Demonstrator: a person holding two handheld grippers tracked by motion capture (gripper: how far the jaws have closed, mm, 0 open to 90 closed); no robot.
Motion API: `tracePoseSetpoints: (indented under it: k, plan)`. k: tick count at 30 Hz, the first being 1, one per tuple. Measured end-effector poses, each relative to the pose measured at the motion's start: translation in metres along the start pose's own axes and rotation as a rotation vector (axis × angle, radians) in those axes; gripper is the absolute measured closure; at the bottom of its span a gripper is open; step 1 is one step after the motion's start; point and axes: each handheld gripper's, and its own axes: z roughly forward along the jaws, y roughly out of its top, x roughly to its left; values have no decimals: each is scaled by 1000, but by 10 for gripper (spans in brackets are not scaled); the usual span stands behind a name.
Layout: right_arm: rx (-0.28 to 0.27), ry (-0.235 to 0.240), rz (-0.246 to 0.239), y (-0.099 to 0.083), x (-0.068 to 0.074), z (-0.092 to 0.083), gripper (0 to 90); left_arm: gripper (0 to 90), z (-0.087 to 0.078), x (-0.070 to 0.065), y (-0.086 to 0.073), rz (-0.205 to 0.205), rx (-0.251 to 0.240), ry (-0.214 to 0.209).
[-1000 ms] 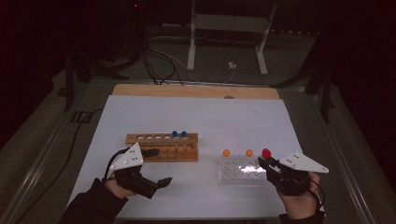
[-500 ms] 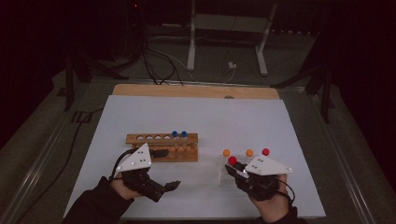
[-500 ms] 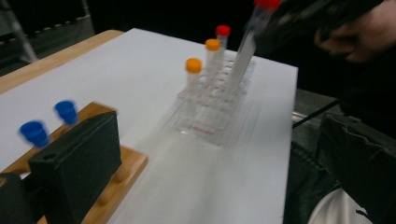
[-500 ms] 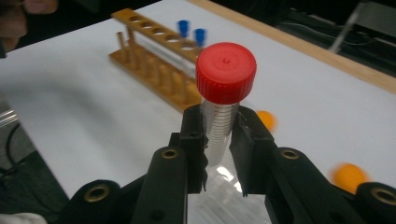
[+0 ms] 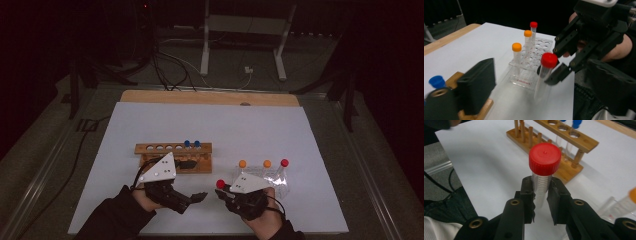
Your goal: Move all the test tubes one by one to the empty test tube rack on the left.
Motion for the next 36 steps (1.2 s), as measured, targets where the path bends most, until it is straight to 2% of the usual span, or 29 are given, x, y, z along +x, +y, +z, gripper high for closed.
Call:
tracePoseSetpoints:
  k: [3,7,19,26,30,36]
  plan:
    - [4,11,1,0,3,4,751,229,6,0,0,2,-8,-17]
    - [7,18,3,1,4,5,750,343,16,-2,-1,18,7,-31]
    - [15,29,1,0,5,7,750,557,38,-3,-7,30,33,-60]
    - [13,24,5,0,4,7,750,686,42,-3,-8,45,38,-75]
    - [11,22,14,-1,3,7,750,706,42,-1,-8,39,37,-76]
    - [-4,24,16,-1,2,6,743,716,41,-1,-5,50,42,-79]
